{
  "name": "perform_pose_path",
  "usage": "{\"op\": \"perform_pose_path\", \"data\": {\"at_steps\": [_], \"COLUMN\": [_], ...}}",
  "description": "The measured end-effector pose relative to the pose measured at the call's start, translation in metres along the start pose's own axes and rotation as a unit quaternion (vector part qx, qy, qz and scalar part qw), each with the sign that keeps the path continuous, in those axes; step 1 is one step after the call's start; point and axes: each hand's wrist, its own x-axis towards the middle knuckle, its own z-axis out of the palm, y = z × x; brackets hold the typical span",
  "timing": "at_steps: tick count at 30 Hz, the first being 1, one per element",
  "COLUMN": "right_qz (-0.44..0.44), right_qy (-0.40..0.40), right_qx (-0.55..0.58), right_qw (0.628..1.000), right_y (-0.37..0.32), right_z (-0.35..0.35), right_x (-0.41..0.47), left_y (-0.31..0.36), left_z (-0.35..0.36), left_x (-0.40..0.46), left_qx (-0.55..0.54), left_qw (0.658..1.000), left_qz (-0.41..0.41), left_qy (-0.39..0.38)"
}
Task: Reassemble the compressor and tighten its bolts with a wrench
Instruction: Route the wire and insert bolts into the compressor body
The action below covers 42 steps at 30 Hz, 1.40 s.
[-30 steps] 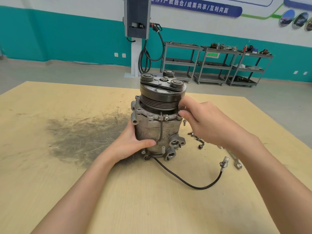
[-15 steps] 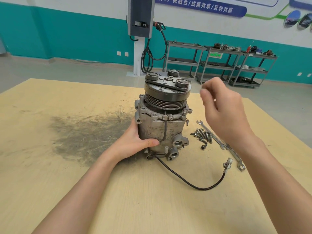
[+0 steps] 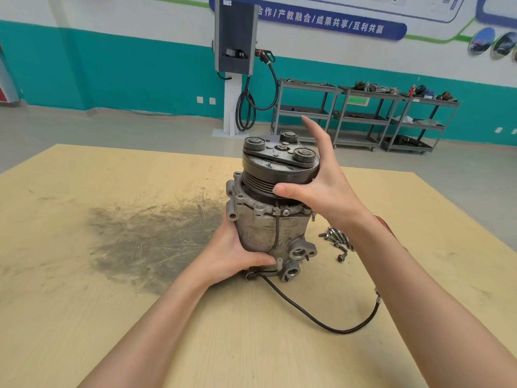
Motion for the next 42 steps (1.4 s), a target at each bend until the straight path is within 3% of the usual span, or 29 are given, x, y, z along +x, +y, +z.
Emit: {"op": "perform_pose_path", "data": {"at_steps": [18, 25, 30, 42], "right_qz": [-0.024, 0.04, -0.063, -0.002], "right_qy": [0.148, 0.064, 0.209, 0.147], "right_qx": [-0.031, -0.004, 0.002, -0.027], "right_qw": [0.988, 0.997, 0.976, 0.989], "right_y": [-0.002, -0.003, 0.0, 0.001], "right_z": [0.029, -0.004, -0.017, -0.002], "right_x": [-0.013, -0.021, -0.05, -0.066], "left_y": [0.004, 0.003, 0.0, -0.002], "left_z": [0.001, 0.001, -0.001, -0.001], "left_x": [0.0, 0.001, 0.003, 0.002], "left_qx": [0.078, 0.065, 0.062, 0.055], "left_qw": [0.997, 0.998, 0.998, 0.998], "left_qz": [0.006, -0.006, -0.01, -0.009], "left_qy": [0.012, 0.005, 0.004, 0.005]}}
